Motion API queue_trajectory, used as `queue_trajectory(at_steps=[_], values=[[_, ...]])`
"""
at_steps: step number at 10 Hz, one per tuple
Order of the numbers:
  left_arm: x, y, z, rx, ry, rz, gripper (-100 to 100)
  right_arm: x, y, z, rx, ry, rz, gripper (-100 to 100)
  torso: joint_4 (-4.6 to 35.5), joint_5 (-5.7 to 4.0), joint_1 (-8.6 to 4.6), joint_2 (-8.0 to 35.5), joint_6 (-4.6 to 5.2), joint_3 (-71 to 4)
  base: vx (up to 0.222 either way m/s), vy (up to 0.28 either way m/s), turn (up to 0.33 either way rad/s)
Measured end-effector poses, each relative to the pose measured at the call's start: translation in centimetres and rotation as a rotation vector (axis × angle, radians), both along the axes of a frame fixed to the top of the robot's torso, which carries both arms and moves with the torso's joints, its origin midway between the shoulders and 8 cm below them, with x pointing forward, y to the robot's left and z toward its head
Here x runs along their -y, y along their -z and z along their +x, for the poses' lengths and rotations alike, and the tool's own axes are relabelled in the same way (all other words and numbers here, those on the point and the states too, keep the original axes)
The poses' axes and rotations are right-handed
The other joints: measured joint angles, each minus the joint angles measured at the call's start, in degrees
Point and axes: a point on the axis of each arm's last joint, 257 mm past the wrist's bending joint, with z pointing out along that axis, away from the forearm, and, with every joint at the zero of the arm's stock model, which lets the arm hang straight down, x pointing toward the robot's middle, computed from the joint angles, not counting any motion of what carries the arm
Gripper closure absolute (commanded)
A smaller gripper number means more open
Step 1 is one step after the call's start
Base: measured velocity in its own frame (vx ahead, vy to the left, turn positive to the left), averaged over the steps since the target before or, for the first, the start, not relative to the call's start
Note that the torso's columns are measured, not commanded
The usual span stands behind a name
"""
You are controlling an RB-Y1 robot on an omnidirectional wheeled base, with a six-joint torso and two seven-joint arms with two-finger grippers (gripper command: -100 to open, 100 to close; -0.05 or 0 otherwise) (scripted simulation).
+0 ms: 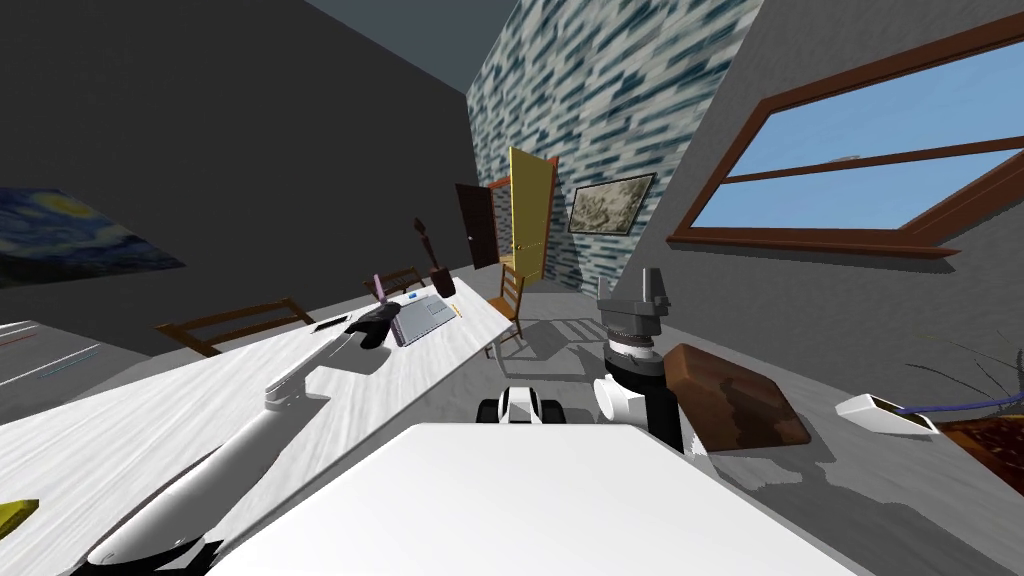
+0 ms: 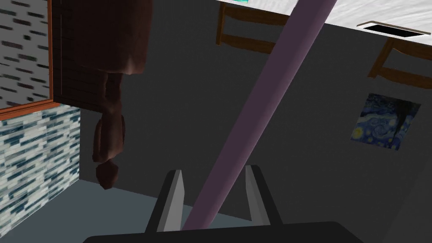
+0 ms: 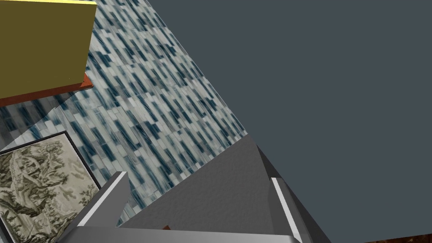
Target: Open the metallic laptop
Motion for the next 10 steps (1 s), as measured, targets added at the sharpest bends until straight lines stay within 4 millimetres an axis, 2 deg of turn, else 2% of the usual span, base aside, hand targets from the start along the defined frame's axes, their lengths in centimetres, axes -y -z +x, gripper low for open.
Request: queue_trajectory(at_steps=[3, 7, 10], values=[[-1.1, 2.2, -1.7, -0.121, -0.016, 0.127, 100, 0.0, 0.0, 0.0, 0.0, 0.0, 0.0, 0, -0.16, 0.31, 0.49, -0.24, 0.1, -0.13, 0.119, -0.082, -0.045], [-2.2, 4.0, -2.6, -0.202, -0.031, 0.227, 100, 0.0, 0.0, 0.0, 0.0, 0.0, 0.0, 0, 0.14, 0.27, 0.62, 0.43, -0.42, 0.3, 0.05, -0.059, -0.049], [-3.8, 6.9, -3.7, -0.29, -0.045, 0.302, 100, 0.0, 0.0, 0.0, 0.0, 0.0, 0.0, 0, 0.04, 0.33, 0.83, 0.21, -0.52, 0.16, 0.058, -0.076, -0.07]])
